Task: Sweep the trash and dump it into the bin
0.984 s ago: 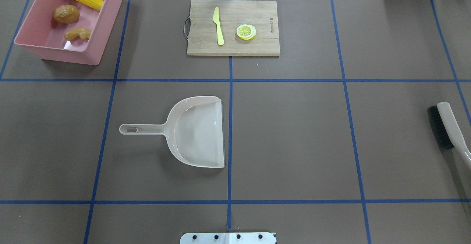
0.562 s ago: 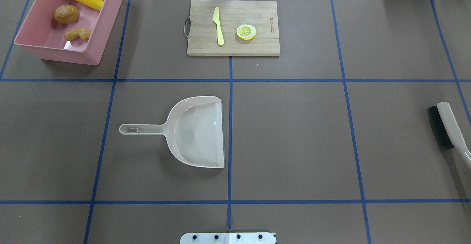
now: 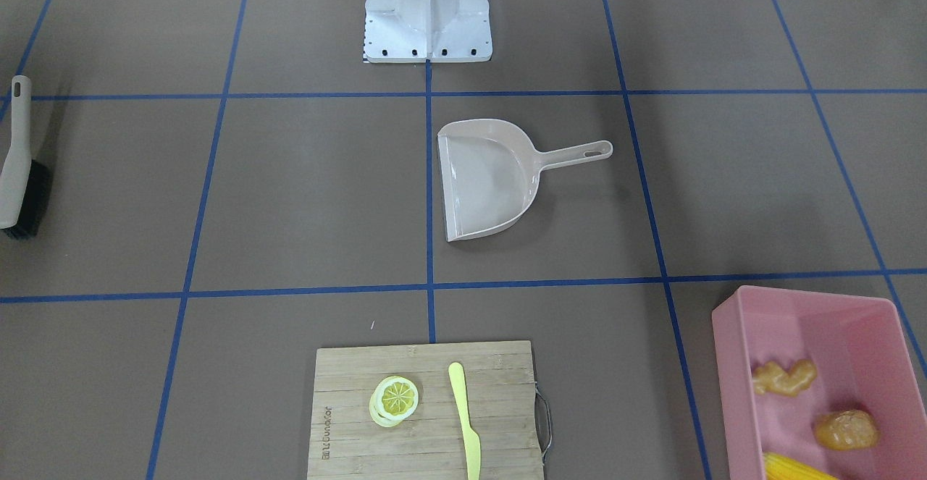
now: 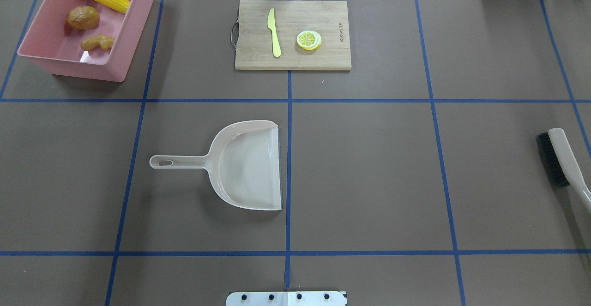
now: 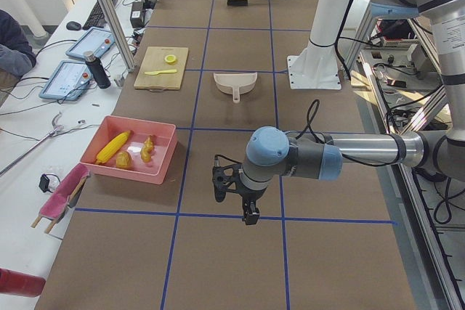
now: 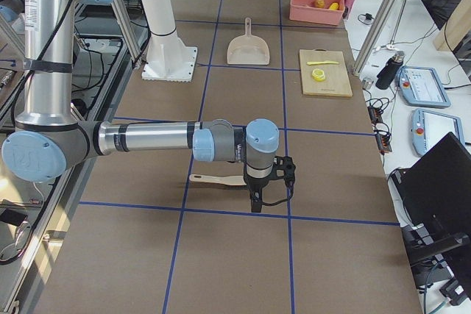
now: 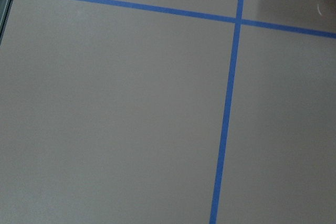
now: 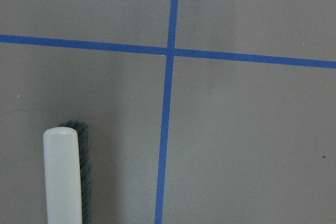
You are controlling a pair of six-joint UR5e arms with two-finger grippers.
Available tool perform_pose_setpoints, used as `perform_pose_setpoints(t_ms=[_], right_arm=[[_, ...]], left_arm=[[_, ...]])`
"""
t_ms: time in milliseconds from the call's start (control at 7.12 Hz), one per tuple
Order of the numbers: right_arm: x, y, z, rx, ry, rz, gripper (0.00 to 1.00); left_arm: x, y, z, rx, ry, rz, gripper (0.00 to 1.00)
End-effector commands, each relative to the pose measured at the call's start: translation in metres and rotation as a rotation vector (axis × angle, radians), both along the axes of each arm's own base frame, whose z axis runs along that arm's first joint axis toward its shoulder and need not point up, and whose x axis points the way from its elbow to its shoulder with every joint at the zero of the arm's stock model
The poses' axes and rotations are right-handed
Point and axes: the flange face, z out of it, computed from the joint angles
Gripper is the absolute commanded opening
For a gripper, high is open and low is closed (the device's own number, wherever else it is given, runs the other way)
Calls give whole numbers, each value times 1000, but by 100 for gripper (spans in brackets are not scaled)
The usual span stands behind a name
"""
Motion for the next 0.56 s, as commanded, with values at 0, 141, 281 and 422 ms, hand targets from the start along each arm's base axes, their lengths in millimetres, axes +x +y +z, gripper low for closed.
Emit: perform_pose_setpoints(t_ms=[0,141,281,422], right_arm=[[1,-10,2,-32,0,40,100],[1,-12,2,-35,0,42,100],[1,-12,2,-35,-2,42,100],[1,-12,2,-35,-2,42,100]], left_arm=[[1,-11,-17,-17,5,4,99],[3,-3,-39,-61,9,7,99],[3,-11,-45,-68,12,8,99],[1,-39,-24,-94,14,9,99]])
